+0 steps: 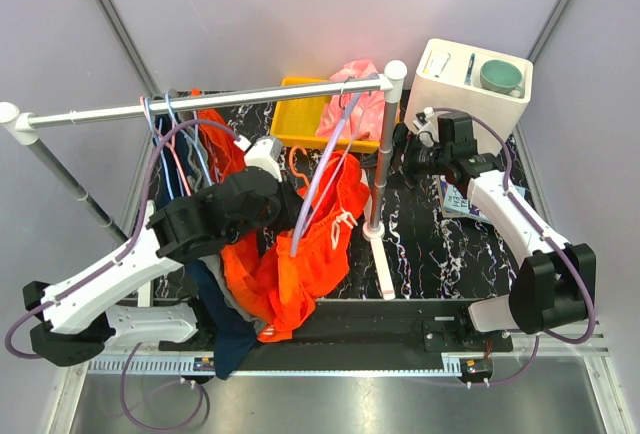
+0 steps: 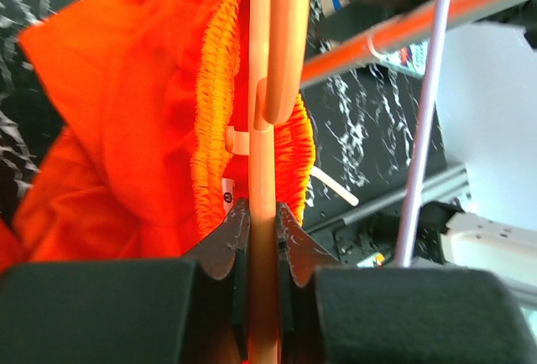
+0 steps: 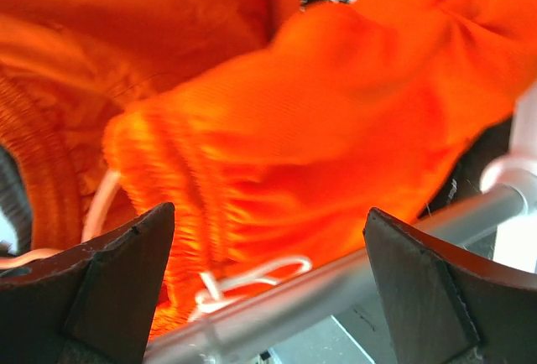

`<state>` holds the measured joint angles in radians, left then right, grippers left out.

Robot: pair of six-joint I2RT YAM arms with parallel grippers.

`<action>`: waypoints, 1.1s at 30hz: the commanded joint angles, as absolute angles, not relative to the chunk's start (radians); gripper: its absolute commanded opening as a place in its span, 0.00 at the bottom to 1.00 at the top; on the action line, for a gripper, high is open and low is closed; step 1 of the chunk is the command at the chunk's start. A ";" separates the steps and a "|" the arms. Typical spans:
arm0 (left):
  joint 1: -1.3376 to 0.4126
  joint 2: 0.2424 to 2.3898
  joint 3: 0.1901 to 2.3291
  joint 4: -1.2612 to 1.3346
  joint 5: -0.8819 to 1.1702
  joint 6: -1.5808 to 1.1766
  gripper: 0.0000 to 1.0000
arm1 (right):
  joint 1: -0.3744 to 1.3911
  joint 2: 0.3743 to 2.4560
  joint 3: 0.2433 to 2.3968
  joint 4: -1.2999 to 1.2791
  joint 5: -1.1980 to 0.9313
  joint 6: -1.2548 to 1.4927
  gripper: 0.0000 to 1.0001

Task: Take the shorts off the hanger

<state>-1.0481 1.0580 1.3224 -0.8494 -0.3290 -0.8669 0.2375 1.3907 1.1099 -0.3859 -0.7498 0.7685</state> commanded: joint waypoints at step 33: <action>-0.937 1.111 1.315 -0.624 0.017 -0.802 0.00 | 0.296 1.592 1.267 -0.431 -0.805 0.627 0.68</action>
<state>-0.9314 1.1347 1.2884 -0.7696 -0.0593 -0.8345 0.2874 1.5890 1.2247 -0.4107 -0.8478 0.6388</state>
